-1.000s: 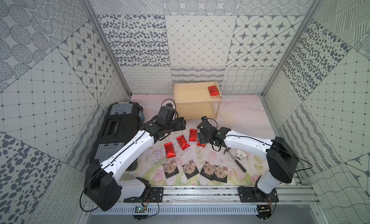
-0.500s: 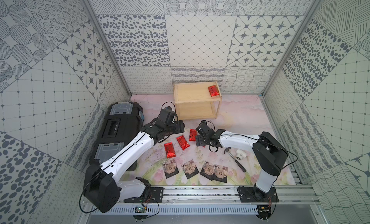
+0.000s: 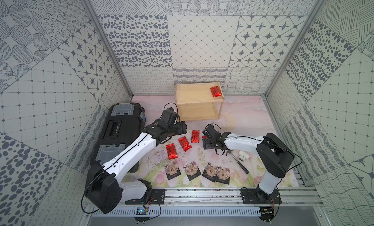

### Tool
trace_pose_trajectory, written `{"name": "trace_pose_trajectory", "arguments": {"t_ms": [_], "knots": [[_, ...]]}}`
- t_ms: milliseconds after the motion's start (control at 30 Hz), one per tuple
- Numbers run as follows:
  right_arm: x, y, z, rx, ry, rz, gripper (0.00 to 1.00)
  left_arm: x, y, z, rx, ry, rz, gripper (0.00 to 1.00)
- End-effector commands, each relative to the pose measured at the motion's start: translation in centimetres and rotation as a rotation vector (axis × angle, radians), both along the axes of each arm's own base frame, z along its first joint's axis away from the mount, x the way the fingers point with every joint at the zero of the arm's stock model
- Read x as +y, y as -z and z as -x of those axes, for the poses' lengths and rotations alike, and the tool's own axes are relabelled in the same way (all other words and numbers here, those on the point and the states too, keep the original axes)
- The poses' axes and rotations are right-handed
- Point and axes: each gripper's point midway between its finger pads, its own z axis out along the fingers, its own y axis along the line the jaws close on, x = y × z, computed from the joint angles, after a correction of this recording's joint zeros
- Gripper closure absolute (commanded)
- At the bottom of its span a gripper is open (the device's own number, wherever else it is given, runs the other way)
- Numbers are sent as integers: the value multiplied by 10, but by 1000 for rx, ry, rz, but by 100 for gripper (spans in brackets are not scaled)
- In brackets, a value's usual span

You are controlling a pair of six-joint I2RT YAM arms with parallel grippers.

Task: Place the tea bags on the shelf by color
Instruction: Pick up the tea bag from the center of the board.

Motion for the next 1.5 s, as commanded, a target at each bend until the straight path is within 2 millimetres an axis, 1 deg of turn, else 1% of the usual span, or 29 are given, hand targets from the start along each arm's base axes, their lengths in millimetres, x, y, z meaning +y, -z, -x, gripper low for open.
{"name": "trace_pose_trajectory", "arguments": {"t_ms": [0, 233, 300, 400, 500, 733, 900, 1067, 1300, 1400, 1467], "knots": [[9, -19, -4, -38, -47, -47, 19, -4, -2, -2, -6, 4, 18, 16], [12, -12, -10, 14, -190, -47, 18, -4, -3, -2, -8, 1, 16, 17], [14, -13, -13, 10, -228, -43, 18, -3, -3, -2, -8, 1, 14, 17], [19, -11, -13, 16, -260, -40, 19, -3, -2, -3, -7, 0, 14, 16], [21, -4, -15, 30, -265, -32, 20, -3, -2, -3, -6, -1, 12, 17], [17, 13, -17, 52, -239, 1, 31, -3, 0, -3, -5, -2, 8, 16], [13, 13, -18, 43, -213, 1, 39, -3, 2, -3, 1, -2, 7, 17], [10, 2, -18, 16, -189, -8, 45, -3, 0, -3, -1, -4, 8, 17], [-1, -18, -16, -11, -141, -10, 47, -2, -5, -3, -13, -10, 18, 16], [-8, -35, -13, -30, -117, -10, 47, -3, -9, -2, -19, -9, 28, 17], [-11, -57, -12, -57, -100, -25, 47, -3, -13, -1, -27, -9, 35, 16]]}}
